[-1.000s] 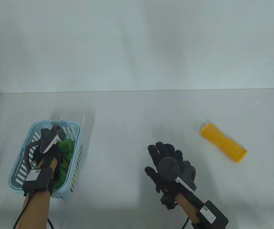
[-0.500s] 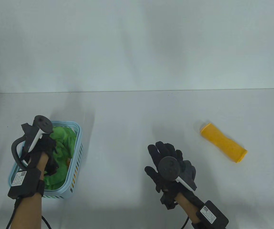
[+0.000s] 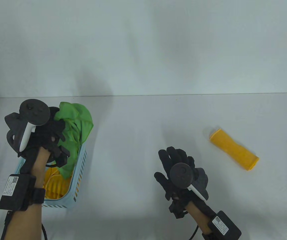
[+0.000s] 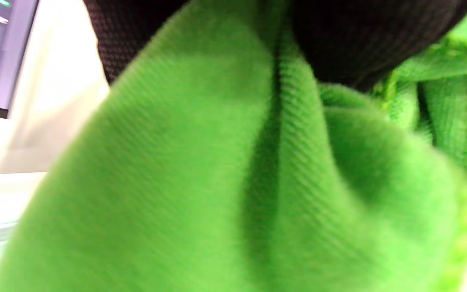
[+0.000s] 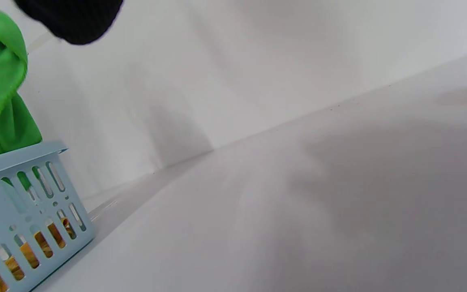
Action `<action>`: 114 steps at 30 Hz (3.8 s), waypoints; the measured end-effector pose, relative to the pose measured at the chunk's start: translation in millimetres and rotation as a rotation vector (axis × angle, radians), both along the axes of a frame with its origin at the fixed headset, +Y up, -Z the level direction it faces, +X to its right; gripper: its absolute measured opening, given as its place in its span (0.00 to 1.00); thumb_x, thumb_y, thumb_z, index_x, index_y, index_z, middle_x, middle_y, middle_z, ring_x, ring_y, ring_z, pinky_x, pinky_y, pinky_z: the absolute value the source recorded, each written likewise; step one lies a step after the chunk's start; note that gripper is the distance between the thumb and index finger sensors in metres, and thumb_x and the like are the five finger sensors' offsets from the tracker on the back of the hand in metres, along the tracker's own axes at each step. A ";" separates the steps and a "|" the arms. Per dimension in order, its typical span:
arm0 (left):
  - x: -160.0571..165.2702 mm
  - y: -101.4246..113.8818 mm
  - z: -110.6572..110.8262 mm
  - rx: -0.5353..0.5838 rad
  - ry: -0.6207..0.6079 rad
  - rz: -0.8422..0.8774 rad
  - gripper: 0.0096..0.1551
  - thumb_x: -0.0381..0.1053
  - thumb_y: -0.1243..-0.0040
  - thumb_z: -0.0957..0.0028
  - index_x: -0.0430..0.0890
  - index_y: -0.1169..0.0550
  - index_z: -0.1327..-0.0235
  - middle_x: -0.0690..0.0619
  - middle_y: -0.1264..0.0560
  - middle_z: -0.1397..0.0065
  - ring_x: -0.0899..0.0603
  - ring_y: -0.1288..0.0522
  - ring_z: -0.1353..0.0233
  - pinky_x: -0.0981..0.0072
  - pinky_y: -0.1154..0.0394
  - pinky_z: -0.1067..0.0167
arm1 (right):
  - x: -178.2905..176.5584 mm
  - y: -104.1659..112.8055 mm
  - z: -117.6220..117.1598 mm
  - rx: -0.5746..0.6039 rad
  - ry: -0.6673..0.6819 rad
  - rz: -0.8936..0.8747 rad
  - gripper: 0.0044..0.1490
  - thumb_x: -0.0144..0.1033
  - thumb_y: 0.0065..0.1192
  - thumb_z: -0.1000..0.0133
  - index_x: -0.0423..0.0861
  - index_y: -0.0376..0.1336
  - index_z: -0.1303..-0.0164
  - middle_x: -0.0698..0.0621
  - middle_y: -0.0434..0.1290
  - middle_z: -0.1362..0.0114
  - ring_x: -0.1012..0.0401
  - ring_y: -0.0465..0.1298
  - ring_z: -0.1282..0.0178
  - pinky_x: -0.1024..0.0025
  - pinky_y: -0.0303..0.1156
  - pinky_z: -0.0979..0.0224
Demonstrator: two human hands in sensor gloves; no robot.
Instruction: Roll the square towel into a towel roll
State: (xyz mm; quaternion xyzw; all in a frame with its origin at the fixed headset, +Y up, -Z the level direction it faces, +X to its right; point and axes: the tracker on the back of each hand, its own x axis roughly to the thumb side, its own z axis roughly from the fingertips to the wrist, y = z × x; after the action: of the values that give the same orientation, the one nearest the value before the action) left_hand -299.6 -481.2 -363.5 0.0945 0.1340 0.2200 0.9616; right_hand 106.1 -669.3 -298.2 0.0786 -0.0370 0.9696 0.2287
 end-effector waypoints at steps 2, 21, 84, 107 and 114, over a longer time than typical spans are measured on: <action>9.7 13.8 2.6 0.044 -0.045 0.041 0.28 0.52 0.31 0.60 0.54 0.21 0.42 0.55 0.25 0.41 0.52 0.18 0.51 0.54 0.18 0.44 | 1.2 0.4 -0.4 0.003 -0.008 -0.001 0.51 0.63 0.55 0.58 0.66 0.39 0.27 0.59 0.41 0.15 0.48 0.43 0.13 0.34 0.40 0.19; 143.2 47.5 12.8 0.163 -0.484 0.362 0.29 0.52 0.32 0.59 0.54 0.21 0.41 0.55 0.26 0.40 0.52 0.18 0.50 0.54 0.19 0.43 | 49.8 2.8 -18.8 -0.066 -0.252 -0.168 0.49 0.60 0.58 0.57 0.63 0.43 0.27 0.57 0.45 0.16 0.47 0.46 0.13 0.34 0.42 0.19; 123.8 -134.4 24.5 -0.025 -0.393 0.608 0.30 0.52 0.32 0.58 0.52 0.23 0.39 0.53 0.27 0.39 0.50 0.19 0.50 0.53 0.20 0.44 | 54.5 -8.8 -11.1 -0.156 -0.242 -0.841 0.23 0.43 0.67 0.57 0.61 0.69 0.50 0.57 0.81 0.50 0.56 0.81 0.46 0.50 0.72 0.34; 170.2 -195.0 8.1 -0.336 -0.487 0.260 0.40 0.54 0.32 0.58 0.53 0.31 0.29 0.51 0.32 0.31 0.45 0.23 0.39 0.45 0.27 0.35 | 53.4 89.9 -32.7 -0.057 -0.143 -0.703 0.22 0.41 0.64 0.54 0.62 0.69 0.49 0.55 0.79 0.49 0.54 0.79 0.46 0.47 0.69 0.33; 160.7 -185.1 10.5 -0.298 -0.465 0.290 0.60 0.67 0.33 0.65 0.48 0.45 0.20 0.45 0.45 0.18 0.32 0.35 0.22 0.36 0.35 0.29 | 36.6 149.7 -46.1 -0.007 -0.126 -0.492 0.21 0.40 0.65 0.55 0.65 0.71 0.52 0.55 0.79 0.49 0.54 0.78 0.45 0.47 0.69 0.32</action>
State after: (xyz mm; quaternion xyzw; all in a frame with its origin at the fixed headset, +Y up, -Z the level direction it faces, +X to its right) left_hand -138.8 -666.2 -353.0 -0.1206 -0.0466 0.3484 0.9284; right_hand 142.7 -519.5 -344.3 0.0056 -0.0660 0.8879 0.4553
